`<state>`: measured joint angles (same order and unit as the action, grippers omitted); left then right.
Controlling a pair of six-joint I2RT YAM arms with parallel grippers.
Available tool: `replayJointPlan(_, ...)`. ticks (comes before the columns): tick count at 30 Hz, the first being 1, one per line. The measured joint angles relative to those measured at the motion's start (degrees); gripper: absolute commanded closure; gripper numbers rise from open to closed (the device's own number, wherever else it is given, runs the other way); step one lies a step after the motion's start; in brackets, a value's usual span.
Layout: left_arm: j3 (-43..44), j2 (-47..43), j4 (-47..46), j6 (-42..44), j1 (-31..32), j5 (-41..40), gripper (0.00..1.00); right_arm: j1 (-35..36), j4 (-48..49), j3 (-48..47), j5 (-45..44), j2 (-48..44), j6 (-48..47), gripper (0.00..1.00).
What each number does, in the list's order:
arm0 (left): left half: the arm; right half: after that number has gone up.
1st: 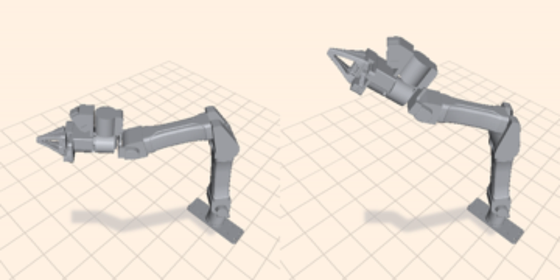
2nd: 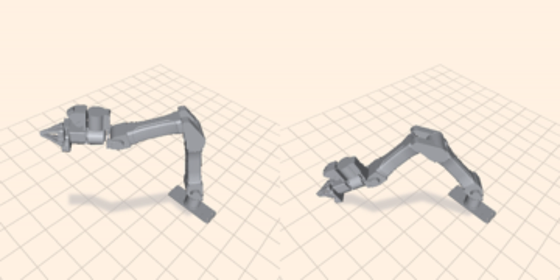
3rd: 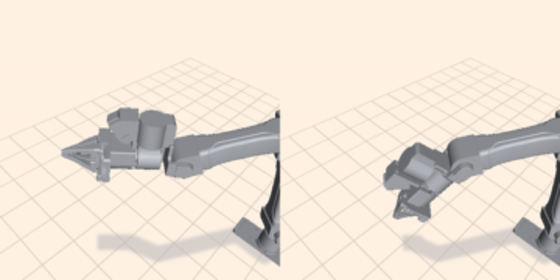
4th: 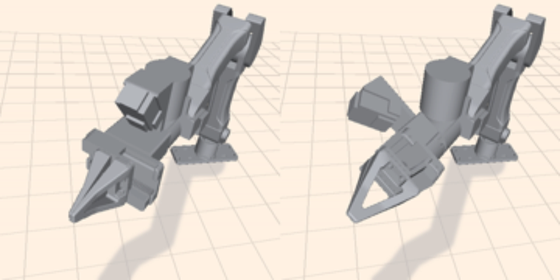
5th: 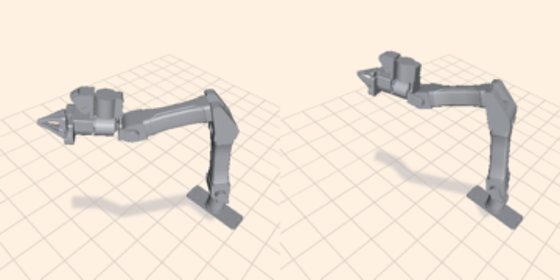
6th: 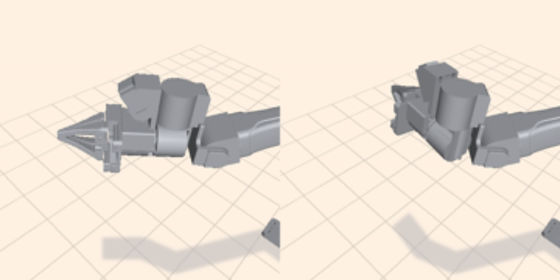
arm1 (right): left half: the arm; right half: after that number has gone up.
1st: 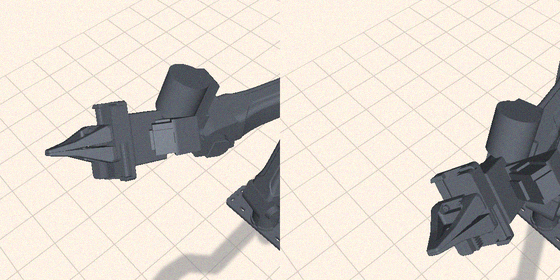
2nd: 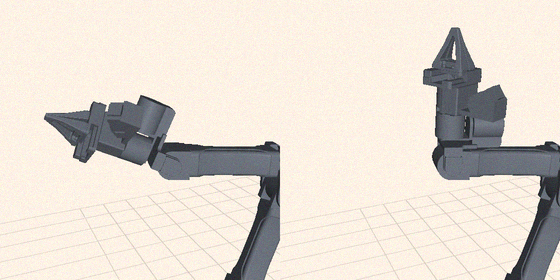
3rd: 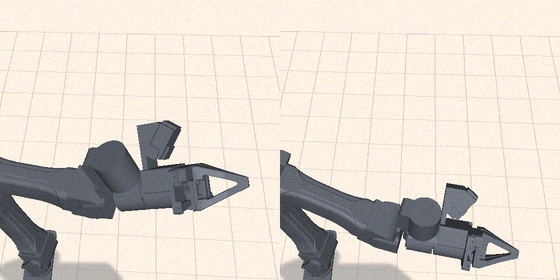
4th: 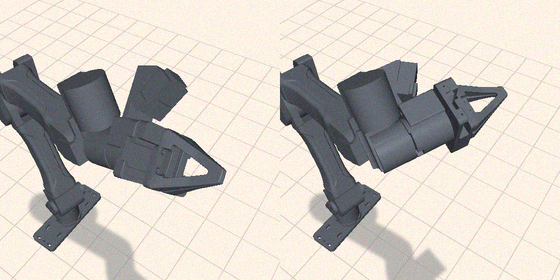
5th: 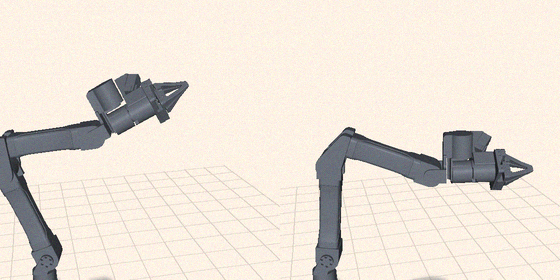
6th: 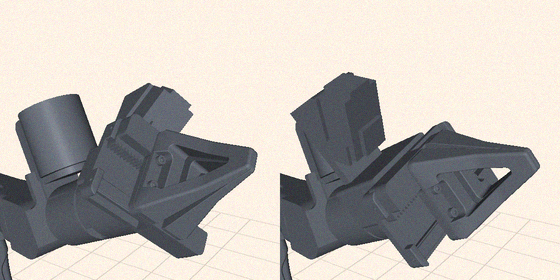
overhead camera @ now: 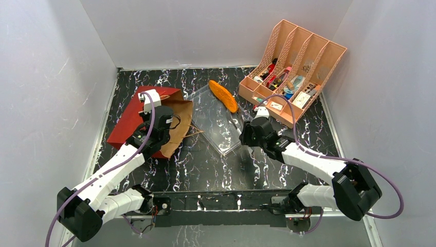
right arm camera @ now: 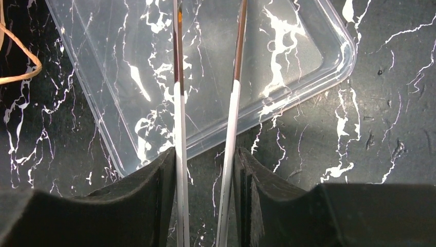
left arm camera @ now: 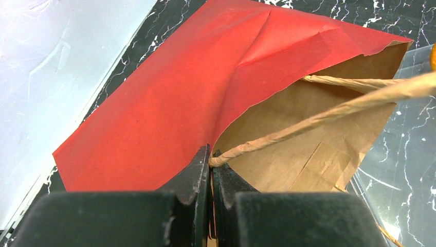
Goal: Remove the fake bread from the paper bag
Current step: Place the fake bread in the container.
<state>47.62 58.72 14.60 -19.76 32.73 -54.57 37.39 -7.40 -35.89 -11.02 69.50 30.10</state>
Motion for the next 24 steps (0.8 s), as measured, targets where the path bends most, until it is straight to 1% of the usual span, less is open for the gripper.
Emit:
replayJointPlan(4, 0.0, 0.0, 0.0, -0.2, 0.0, 0.0, 1.0, 0.0, -1.4, 0.2, 0.6, -1.0, 0.2, 0.66)
replayJointPlan(8, -0.3, -0.3, -0.1, -0.2, 0.0, 0.3, 1.0, 0.0, -1.9, 1.8, 1.6, -4.1, 1.0, 0.7)
replayJointPlan(14, -2.1, -3.1, -0.7, 0.6, 0.0, 1.8, 1.0, 0.9, -4.9, 3.6, 2.2, -10.4, 2.5, 0.8)
replayJointPlan(18, -2.8, -4.9, -0.8, 1.8, 0.0, 2.8, 1.0, 4.3, -6.9, 3.8, 1.4, -15.0, 4.0, 0.85)
replayJointPlan(24, -3.4, -8.0, -0.4, 3.0, 0.0, 4.3, 1.0, 11.9, -9.9, 3.7, -2.0, -18.9, 6.4, 0.87)
